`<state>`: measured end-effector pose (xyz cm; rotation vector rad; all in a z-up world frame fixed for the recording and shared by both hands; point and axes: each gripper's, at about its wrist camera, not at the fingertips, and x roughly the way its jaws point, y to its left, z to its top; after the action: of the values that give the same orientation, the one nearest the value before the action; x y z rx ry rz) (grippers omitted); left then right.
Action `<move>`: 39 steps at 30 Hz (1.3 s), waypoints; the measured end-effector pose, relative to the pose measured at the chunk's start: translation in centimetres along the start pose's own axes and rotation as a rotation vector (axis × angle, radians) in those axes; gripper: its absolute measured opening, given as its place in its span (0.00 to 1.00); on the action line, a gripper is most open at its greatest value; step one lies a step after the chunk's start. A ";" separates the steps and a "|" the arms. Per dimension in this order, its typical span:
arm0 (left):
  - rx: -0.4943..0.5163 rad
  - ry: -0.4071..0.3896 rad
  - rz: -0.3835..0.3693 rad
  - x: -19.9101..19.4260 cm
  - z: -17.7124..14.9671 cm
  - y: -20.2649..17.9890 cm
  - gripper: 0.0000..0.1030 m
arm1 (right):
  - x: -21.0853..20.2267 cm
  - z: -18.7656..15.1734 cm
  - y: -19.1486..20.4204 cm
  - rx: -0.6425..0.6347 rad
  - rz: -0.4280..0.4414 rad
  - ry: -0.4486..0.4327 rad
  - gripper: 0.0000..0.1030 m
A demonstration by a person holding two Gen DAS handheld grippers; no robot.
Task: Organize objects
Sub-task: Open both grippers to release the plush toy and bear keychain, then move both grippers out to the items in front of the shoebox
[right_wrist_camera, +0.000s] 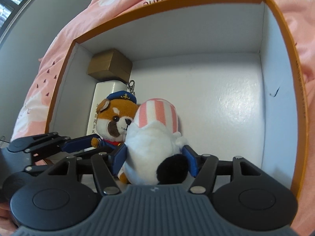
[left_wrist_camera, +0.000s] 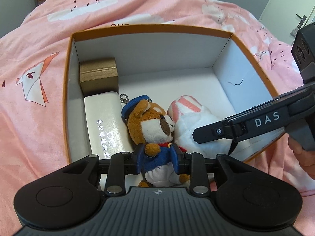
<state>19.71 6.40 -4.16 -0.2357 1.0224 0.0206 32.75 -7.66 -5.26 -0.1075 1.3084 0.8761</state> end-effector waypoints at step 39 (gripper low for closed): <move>0.015 -0.204 -0.028 -5.6 -2.2 -1.2 0.53 | -2.7 -3.9 3.2 -0.097 -0.178 -0.220 0.80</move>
<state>15.09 5.27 -0.27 -0.2292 0.8163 0.0109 27.69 -8.86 -2.85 -0.1949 1.0345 0.7755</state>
